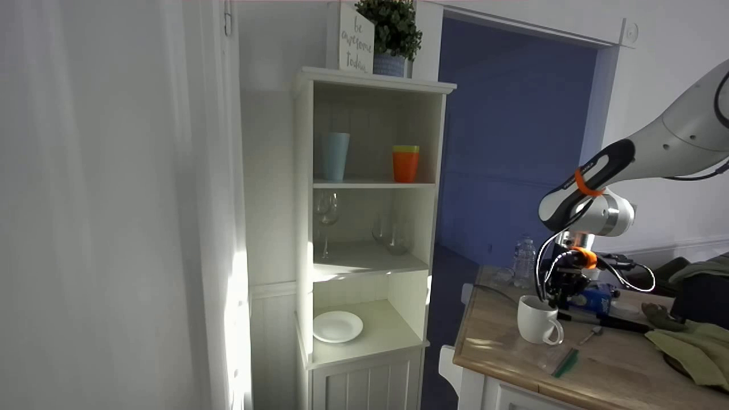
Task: Move the mug to the first shelf from the bottom
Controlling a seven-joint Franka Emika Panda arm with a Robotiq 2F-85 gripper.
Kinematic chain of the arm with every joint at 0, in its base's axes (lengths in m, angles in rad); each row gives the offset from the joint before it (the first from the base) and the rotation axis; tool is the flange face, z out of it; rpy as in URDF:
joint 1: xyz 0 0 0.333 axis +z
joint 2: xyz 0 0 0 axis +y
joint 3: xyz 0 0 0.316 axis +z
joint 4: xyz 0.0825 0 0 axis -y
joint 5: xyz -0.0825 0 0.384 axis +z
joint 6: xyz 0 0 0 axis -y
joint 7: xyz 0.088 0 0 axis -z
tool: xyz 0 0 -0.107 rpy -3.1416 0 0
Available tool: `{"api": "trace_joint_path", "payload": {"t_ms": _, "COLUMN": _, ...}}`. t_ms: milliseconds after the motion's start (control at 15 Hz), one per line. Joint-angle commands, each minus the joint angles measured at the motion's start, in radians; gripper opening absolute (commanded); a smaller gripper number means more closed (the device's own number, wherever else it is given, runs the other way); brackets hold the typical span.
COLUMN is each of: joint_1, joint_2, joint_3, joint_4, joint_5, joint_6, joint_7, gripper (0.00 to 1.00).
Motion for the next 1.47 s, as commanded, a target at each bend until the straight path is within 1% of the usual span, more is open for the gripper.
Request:
{"api": "trace_joint_path", "payload": {"t_ms": 0, "joint_1": -0.022, "joint_2": 0.028, "joint_3": 0.014, "joint_4": 0.032, "joint_5": 0.03, "joint_6": -0.008, "joint_7": -0.029, "gripper": 0.09}}
{"api": "trace_joint_path", "payload": {"t_ms": 267, "joint_1": -0.026, "joint_2": 0.052, "joint_3": 0.014, "joint_4": 0.051, "joint_5": 0.027, "joint_6": -0.009, "joint_7": -0.03, "gripper": 0.17}}
{"api": "trace_joint_path", "payload": {"t_ms": 400, "joint_1": -0.028, "joint_2": 0.062, "joint_3": 0.015, "joint_4": 0.054, "joint_5": 0.023, "joint_6": -0.009, "joint_7": -0.03, "gripper": 0.27}}
{"api": "trace_joint_path", "payload": {"t_ms": 467, "joint_1": -0.028, "joint_2": 0.065, "joint_3": 0.016, "joint_4": 0.056, "joint_5": 0.021, "joint_6": -0.011, "joint_7": -0.031, "gripper": 0.35}}
{"api": "trace_joint_path", "payload": {"t_ms": 533, "joint_1": -0.029, "joint_2": 0.068, "joint_3": 0.017, "joint_4": 0.056, "joint_5": 0.021, "joint_6": -0.009, "joint_7": -0.035, "gripper": 0.32}}
{"api": "trace_joint_path", "payload": {"t_ms": 600, "joint_1": -0.03, "joint_2": 0.069, "joint_3": 0.018, "joint_4": 0.055, "joint_5": 0.021, "joint_6": -0.007, "joint_7": -0.037, "gripper": 0.17}}
{"api": "trace_joint_path", "payload": {"t_ms": 667, "joint_1": -0.03, "joint_2": 0.069, "joint_3": 0.019, "joint_4": 0.055, "joint_5": 0.021, "joint_6": -0.01, "joint_7": -0.039, "gripper": 0.07}}
{"api": "trace_joint_path", "payload": {"t_ms": 733, "joint_1": -0.029, "joint_2": 0.066, "joint_3": 0.018, "joint_4": 0.054, "joint_5": 0.018, "joint_6": -0.017, "joint_7": -0.036, "gripper": 0.02}}
{"api": "trace_joint_path", "payload": {"t_ms": 867, "joint_1": -0.024, "joint_2": 0.047, "joint_3": 0.014, "joint_4": 0.037, "joint_5": 0.008, "joint_6": -0.012, "joint_7": -0.011, "gripper": 0.0}}
{"api": "trace_joint_path", "payload": {"t_ms": 933, "joint_1": -0.021, "joint_2": 0.033, "joint_3": 0.012, "joint_4": 0.026, "joint_5": 0.005, "joint_6": -0.014, "joint_7": 0.002, "gripper": 0.02}}
{"api": "trace_joint_path", "payload": {"t_ms": 1067, "joint_1": -0.019, "joint_2": -0.003, "joint_3": 0.013, "joint_4": 0.004, "joint_5": 0.01, "joint_6": -0.02, "joint_7": 0.007, "gripper": 0.02}}
{"api": "trace_joint_path", "payload": {"t_ms": 1200, "joint_1": -0.015, "joint_2": -0.042, "joint_3": 0.017, "joint_4": -0.009, "joint_5": 0.016, "joint_6": -0.056, "joint_7": 0.009, "gripper": 0.02}}
{"api": "trace_joint_path", "payload": {"t_ms": 1333, "joint_1": -0.003, "joint_2": -0.107, "joint_3": 0.025, "joint_4": -0.039, "joint_5": 0.029, "joint_6": -0.107, "joint_7": 0.018, "gripper": 0.02}}
{"api": "trace_joint_path", "payload": {"t_ms": 1400, "joint_1": 0.005, "joint_2": -0.135, "joint_3": 0.03, "joint_4": -0.048, "joint_5": 0.026, "joint_6": -0.148, "joint_7": 0.032, "gripper": 0.02}}
